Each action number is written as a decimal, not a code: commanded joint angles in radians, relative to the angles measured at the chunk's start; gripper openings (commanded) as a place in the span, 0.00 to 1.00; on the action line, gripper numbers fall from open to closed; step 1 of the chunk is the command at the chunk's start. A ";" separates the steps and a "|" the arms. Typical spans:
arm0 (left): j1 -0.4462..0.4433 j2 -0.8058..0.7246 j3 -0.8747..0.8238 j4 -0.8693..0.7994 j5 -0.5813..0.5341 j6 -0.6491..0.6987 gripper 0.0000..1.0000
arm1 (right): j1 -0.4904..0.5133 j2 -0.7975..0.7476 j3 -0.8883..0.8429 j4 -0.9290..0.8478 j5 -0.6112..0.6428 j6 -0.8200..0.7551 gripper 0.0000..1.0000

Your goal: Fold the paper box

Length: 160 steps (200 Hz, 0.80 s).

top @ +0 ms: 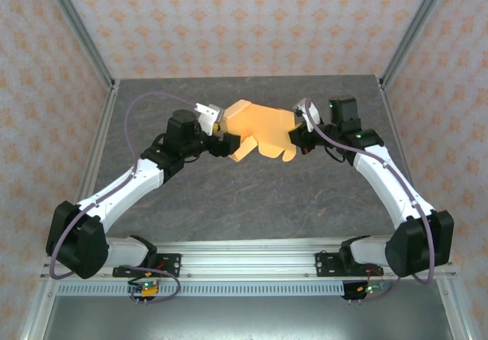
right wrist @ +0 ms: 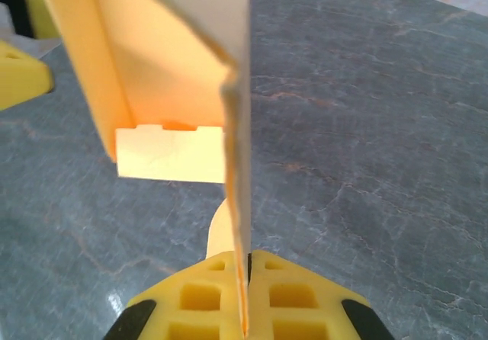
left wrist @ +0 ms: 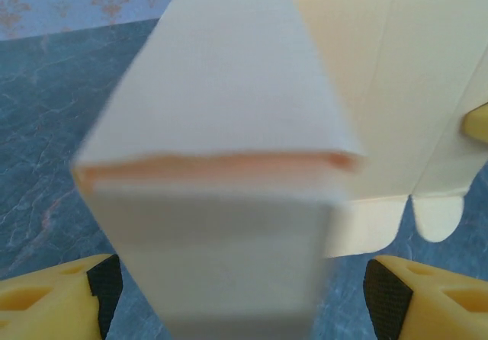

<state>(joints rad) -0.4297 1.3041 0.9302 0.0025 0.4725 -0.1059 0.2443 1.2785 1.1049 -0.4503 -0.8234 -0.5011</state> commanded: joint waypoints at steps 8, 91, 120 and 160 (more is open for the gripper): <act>0.019 -0.054 0.022 -0.036 0.003 -0.003 0.86 | -0.010 -0.034 -0.004 -0.051 -0.012 -0.114 0.00; 0.092 -0.012 0.101 -0.177 0.154 -0.109 1.00 | -0.005 -0.053 -0.029 -0.094 -0.049 -0.277 0.00; 0.092 0.097 0.180 -0.220 0.304 -0.123 1.00 | 0.002 -0.043 -0.024 -0.118 -0.055 -0.295 0.00; 0.091 0.141 0.214 -0.220 0.359 -0.139 0.90 | 0.009 -0.033 -0.019 -0.148 -0.035 -0.313 0.00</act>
<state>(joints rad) -0.3355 1.4395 1.0878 -0.1764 0.7448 -0.2398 0.2443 1.2461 1.0786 -0.5743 -0.8387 -0.7757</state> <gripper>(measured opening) 0.957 0.045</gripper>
